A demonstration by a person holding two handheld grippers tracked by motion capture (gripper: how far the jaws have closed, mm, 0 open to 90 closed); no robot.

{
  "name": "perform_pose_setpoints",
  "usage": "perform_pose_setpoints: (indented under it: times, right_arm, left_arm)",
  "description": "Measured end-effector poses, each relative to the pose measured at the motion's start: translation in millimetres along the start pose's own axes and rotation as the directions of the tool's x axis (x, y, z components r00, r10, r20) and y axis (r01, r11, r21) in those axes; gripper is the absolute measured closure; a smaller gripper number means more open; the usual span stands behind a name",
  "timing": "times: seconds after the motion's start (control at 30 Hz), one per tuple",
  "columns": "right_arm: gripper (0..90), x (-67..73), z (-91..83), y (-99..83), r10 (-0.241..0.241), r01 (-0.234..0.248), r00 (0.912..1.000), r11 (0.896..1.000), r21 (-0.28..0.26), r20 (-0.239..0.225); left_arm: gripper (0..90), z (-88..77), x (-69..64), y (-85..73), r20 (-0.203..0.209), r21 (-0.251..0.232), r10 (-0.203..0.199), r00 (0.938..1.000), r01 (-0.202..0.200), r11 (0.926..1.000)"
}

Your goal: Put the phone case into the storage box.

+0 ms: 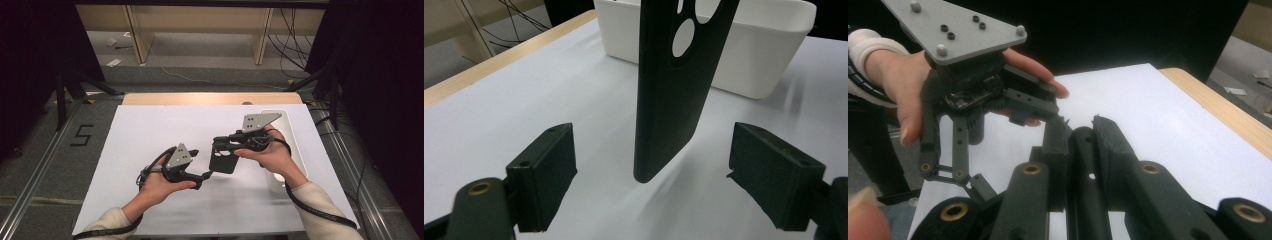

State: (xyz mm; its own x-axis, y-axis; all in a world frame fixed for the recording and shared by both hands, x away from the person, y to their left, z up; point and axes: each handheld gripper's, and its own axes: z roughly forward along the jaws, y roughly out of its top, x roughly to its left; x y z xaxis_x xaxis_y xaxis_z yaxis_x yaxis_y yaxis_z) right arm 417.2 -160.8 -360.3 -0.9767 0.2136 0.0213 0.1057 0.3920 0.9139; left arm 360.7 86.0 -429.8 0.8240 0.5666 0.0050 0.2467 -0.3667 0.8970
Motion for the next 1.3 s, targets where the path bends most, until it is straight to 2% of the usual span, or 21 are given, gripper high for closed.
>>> perform_pose_setpoints:
  times: [0.4, 0.73, 0.93, 1.07, 1.17, 1.3]
  right_arm:
    - [77.8, 5.0, 1.0, 4.4, -0.026, 0.026, 0.9989, 1.000, 0.008, -0.039]
    - [77.8, 7.1, 1.2, 6.1, -0.020, 0.021, 0.9979, 1.000, 0.008, -0.061]
    - [77.8, 8.9, 2.3, 6.8, -0.022, 0.022, 0.9963, 1.000, 0.007, -0.083]
    - [77.8, 9.8, 3.4, 7.0, -0.020, 0.021, 0.9954, 1.000, 0.006, -0.094]
    - [77.8, 10.0, 4.0, 6.8, -0.019, 0.020, 0.9952, 1.000, 0.009, -0.096]
    - [77.8, 10.0, 4.8, 6.3, -0.018, 0.019, 0.9941, 1.000, 0.008, -0.107]
  left_arm:
    - [20.6, 0.4, -2.7, 2.0, 0.023, 0.003, 0.030, 0.9993, -0.030, 0.9995]
    - [22.4, 3.2, -3.9, 2.8, 0.047, 0.000, 0.053, 0.9975, -0.053, 0.9986]
    - [27.1, 6.5, -3.4, 2.6, 0.066, -0.004, 0.043, 0.9969, -0.043, 0.9991]
    - [29.6, 9.9, -3.4, 1.1, 0.087, 0.014, 0.045, 0.9952, -0.047, 0.9988]
    - [31.5, 12.0, -4.1, -0.2, 0.107, 0.022, 0.032, 0.9937, -0.035, 0.9991]
    - [36.1, 14.1, -4.9, -0.8, 0.118, 0.030, 0.041, 0.9922, -0.045, 0.9985]
